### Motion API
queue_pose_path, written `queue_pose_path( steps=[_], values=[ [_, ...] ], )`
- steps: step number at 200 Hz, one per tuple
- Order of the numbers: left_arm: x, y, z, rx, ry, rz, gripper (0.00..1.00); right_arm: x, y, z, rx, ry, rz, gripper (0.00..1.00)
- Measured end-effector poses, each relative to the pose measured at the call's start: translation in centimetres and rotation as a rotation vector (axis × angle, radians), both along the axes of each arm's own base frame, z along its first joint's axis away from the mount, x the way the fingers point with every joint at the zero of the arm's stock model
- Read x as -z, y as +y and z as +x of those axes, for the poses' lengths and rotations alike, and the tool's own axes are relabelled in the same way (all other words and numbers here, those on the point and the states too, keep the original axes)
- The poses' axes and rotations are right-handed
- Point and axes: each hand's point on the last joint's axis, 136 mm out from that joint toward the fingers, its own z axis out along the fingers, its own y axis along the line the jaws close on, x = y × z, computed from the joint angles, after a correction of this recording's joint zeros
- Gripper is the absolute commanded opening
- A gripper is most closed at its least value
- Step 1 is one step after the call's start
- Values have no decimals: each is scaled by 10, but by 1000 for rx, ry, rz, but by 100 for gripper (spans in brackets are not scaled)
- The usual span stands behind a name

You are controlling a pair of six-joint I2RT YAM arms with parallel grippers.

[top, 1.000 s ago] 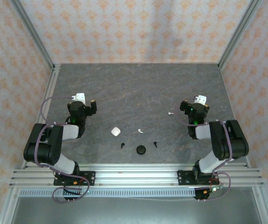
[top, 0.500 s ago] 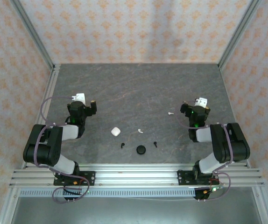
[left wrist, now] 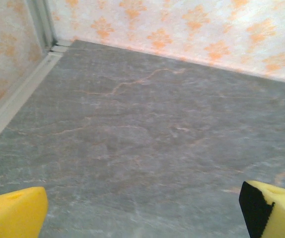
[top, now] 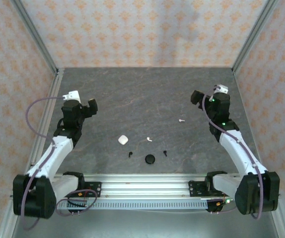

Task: Insert the wireless bluetooth earbuds into the charging case

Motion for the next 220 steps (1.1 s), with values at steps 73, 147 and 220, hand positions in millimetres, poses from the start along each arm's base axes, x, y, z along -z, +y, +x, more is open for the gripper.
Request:
queue_pose_path(
  steps=[73,147,220],
  values=[
    [2,-70,-71,247,262,-173,81,95,154,-161,-546,563,-97,92],
    [103,-136,-146,424,584,-272,81,142,215,-222,-889,757,-460,89],
    [110,-149,-147,443,607,-279,81,179,255,-212,-1053,882,-635,80]
  ],
)
